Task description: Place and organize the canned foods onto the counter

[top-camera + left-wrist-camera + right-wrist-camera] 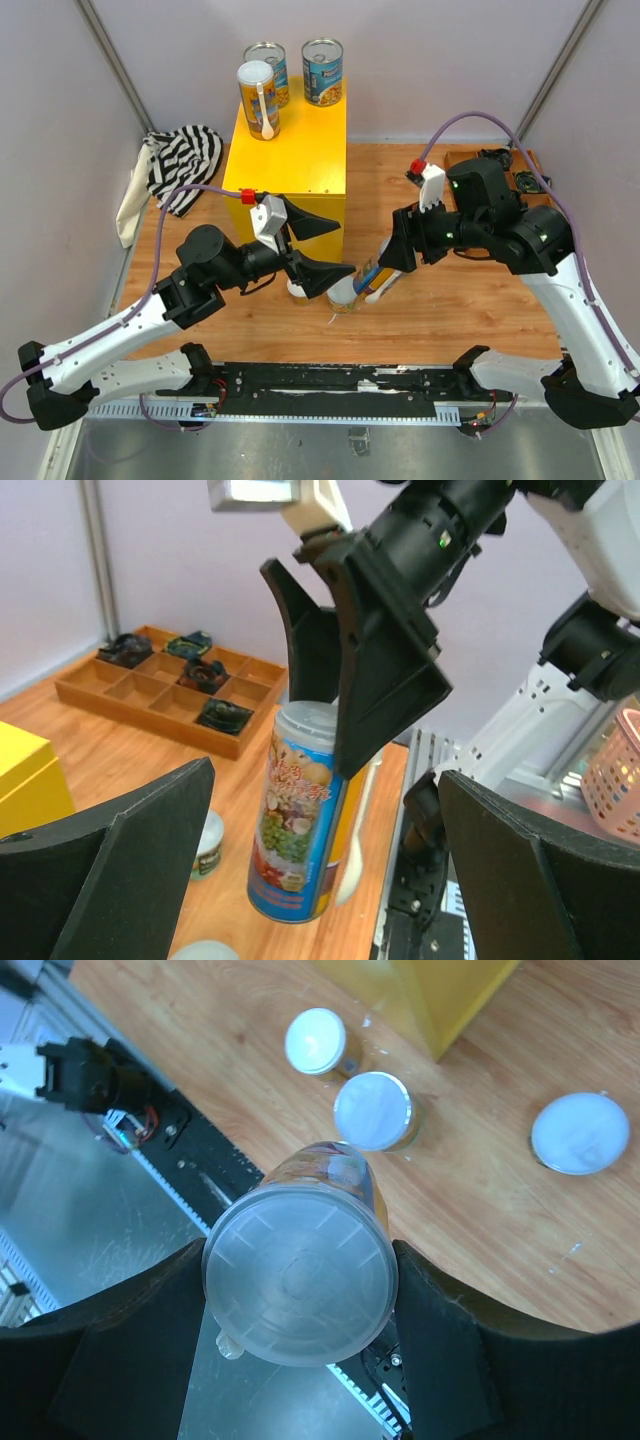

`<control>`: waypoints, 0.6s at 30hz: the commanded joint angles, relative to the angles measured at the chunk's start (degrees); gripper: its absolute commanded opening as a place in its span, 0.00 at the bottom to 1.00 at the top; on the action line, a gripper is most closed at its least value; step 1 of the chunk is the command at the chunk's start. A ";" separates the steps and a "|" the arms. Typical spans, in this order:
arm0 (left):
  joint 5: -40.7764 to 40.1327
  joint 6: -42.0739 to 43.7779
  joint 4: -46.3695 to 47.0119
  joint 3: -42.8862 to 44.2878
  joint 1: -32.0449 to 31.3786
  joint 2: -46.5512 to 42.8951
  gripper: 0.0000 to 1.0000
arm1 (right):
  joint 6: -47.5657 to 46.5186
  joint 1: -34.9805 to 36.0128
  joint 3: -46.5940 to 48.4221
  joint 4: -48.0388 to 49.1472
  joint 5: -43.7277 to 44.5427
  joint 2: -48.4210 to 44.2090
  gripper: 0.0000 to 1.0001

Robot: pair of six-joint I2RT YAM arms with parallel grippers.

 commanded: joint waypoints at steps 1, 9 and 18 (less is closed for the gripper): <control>5.46 1.76 -0.29 2.12 -0.50 1.44 0.99 | -1.59 2.61 5.79 0.25 -7.43 -1.34 0.01; 10.11 4.14 1.00 1.82 -0.45 2.75 1.00 | -2.59 6.73 11.19 -2.76 -8.77 0.36 0.01; 19.77 4.20 2.17 1.28 -0.53 4.06 0.99 | -3.24 8.76 16.14 -3.53 -10.88 2.81 0.01</control>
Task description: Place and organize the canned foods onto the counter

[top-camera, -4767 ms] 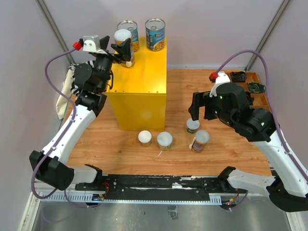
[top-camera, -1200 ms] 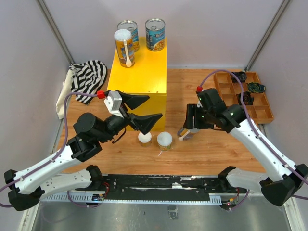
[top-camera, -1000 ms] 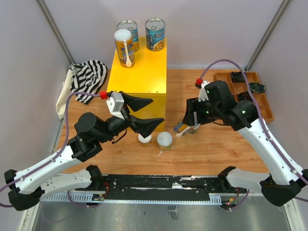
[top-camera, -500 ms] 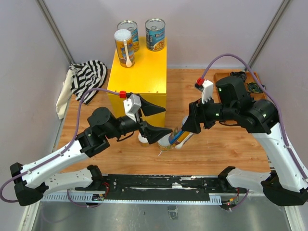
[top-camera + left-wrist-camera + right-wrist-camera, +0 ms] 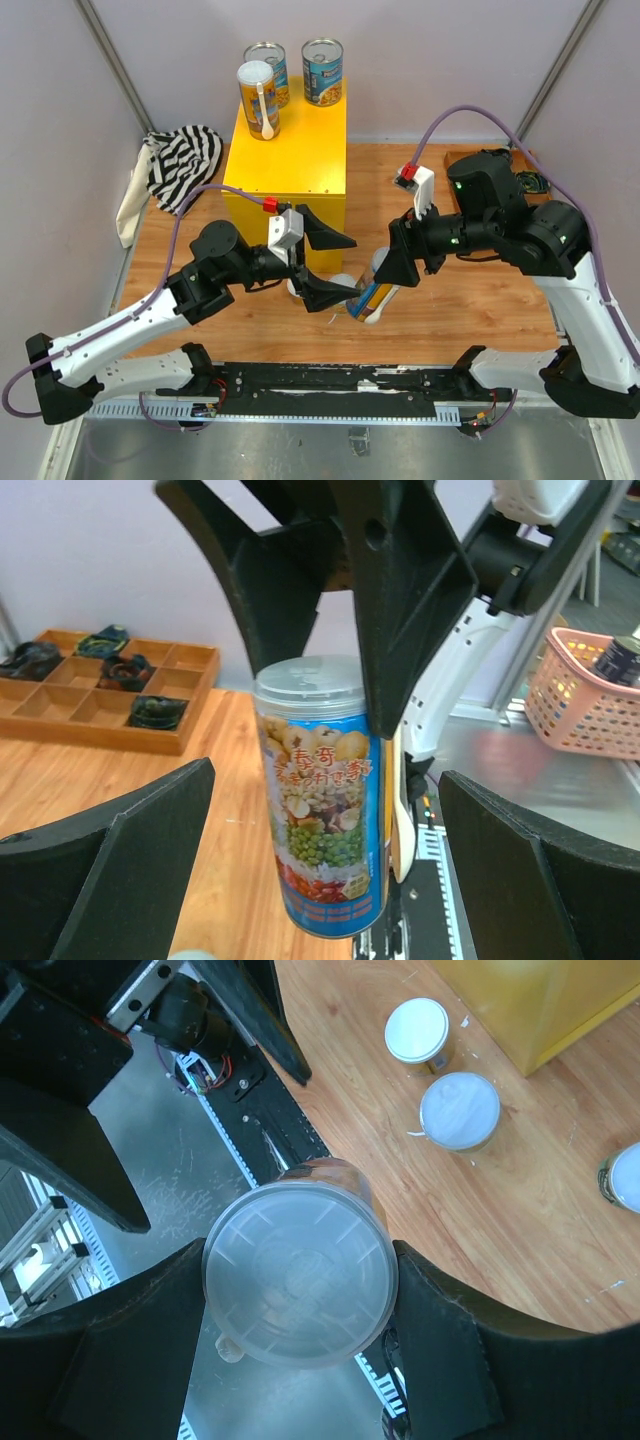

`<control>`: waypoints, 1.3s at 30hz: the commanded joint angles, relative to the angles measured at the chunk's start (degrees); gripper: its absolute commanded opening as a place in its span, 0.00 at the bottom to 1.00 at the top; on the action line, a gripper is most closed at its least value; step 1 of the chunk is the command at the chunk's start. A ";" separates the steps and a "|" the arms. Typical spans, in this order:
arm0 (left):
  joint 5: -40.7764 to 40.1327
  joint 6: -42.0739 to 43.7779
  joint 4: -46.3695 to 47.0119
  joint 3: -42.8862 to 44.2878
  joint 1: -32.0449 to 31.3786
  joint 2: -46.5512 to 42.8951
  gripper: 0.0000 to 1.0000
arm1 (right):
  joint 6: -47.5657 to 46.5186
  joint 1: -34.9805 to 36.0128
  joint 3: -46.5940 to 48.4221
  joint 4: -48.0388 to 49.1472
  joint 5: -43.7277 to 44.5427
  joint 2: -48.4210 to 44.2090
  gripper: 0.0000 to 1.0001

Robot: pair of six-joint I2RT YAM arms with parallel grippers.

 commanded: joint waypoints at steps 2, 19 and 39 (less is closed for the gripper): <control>7.48 0.88 1.26 1.18 -0.50 1.20 0.99 | -0.40 1.36 5.51 3.84 -5.07 0.69 0.01; 14.21 -0.63 0.40 4.53 -0.51 6.33 0.99 | -0.84 10.35 14.48 1.97 -2.25 6.79 0.01; 23.42 -6.70 1.36 7.99 -0.36 10.72 0.49 | -1.43 12.16 15.07 1.92 -1.87 7.10 0.01</control>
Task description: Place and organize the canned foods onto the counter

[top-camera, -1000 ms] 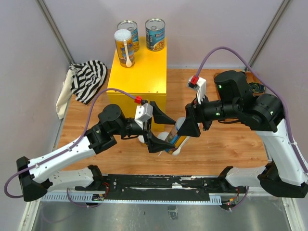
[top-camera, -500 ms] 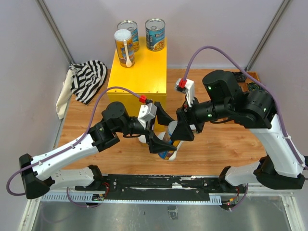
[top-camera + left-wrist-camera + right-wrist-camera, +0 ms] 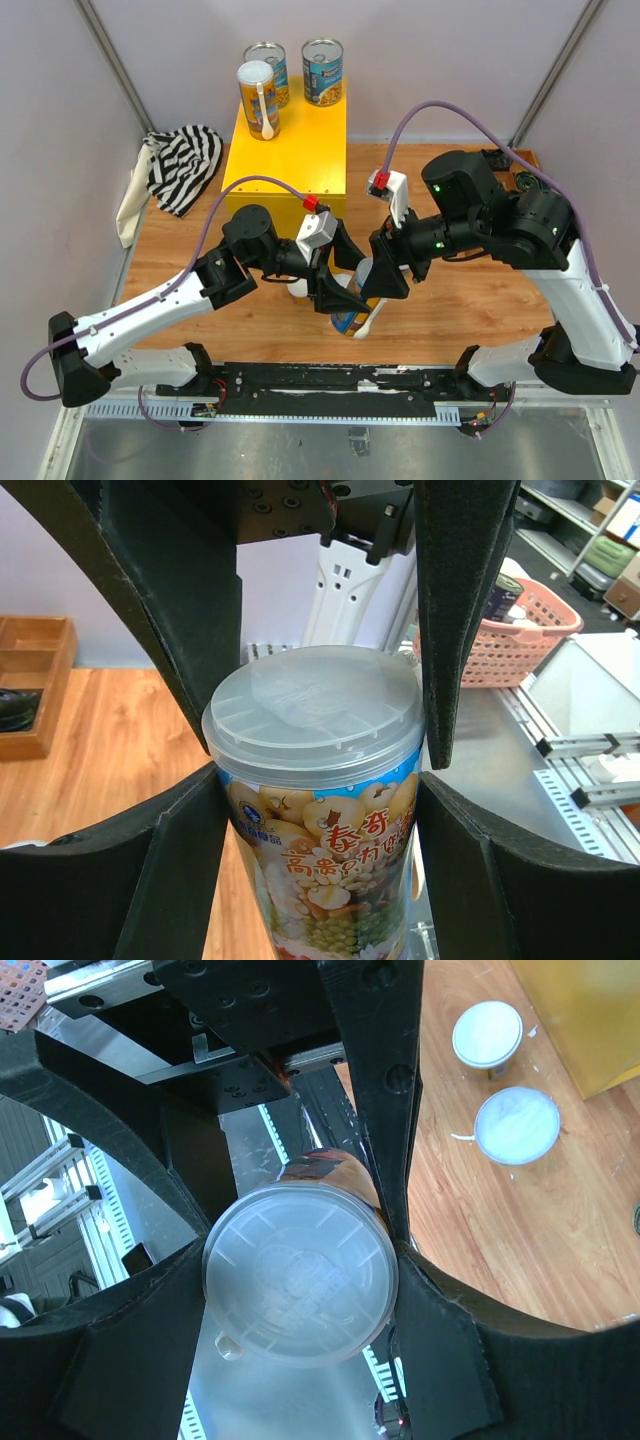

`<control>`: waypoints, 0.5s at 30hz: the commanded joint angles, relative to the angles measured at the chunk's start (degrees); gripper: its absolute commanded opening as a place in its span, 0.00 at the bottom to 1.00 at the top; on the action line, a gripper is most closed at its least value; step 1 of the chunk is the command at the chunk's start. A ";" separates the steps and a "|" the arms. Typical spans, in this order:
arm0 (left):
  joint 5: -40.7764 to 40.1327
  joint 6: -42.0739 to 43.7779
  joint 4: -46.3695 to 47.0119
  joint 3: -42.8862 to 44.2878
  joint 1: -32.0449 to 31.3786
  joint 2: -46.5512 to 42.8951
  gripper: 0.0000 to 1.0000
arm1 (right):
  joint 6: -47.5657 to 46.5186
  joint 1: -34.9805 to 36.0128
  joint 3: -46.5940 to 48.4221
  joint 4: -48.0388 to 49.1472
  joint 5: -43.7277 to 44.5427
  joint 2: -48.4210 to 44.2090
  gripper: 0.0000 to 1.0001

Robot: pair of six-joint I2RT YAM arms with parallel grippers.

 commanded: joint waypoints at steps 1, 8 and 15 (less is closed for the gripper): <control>5.42 -3.46 1.74 2.94 -0.48 1.40 0.44 | -0.48 1.54 2.92 6.53 -2.35 -0.68 0.01; 5.18 -3.36 2.32 2.85 -0.43 0.61 0.00 | -0.86 1.64 2.82 6.12 -0.99 -1.06 0.02; -4.64 -0.07 3.18 1.47 -0.47 -3.91 0.00 | -0.35 1.64 0.75 6.47 2.90 -2.95 0.44</control>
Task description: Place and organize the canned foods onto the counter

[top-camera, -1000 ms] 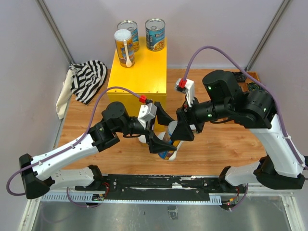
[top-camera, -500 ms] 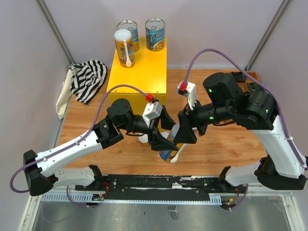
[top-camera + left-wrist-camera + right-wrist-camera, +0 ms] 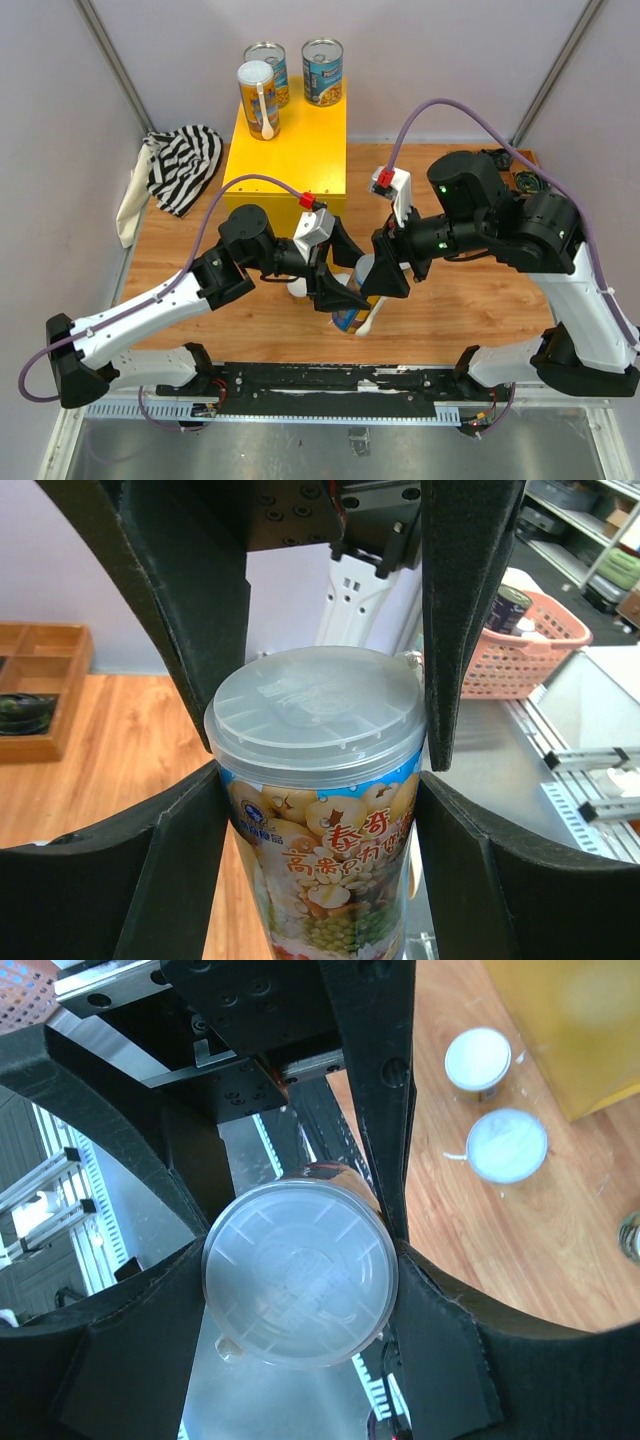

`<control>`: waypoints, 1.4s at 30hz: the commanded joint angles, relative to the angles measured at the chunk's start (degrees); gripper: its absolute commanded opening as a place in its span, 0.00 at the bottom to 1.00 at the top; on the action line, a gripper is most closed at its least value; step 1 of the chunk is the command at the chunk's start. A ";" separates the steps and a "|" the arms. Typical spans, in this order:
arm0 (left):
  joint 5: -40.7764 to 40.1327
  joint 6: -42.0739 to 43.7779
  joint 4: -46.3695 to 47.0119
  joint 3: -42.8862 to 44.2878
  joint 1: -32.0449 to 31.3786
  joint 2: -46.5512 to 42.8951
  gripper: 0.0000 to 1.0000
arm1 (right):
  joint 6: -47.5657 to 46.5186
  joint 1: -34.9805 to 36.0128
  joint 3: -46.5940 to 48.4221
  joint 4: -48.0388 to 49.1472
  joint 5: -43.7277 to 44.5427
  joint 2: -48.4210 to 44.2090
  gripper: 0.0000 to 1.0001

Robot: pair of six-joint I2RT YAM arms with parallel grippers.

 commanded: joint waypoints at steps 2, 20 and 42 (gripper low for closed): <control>-6.67 1.14 4.01 0.75 -0.44 -5.09 0.00 | -0.30 1.16 0.31 6.54 1.90 -2.47 0.49; -13.43 1.70 6.39 0.48 -0.48 -7.60 0.00 | 0.45 1.14 -0.11 8.58 2.60 -4.14 0.99; -43.41 9.59 4.54 5.83 -0.43 -12.31 0.00 | 3.88 1.06 -8.07 11.67 31.96 -14.39 0.98</control>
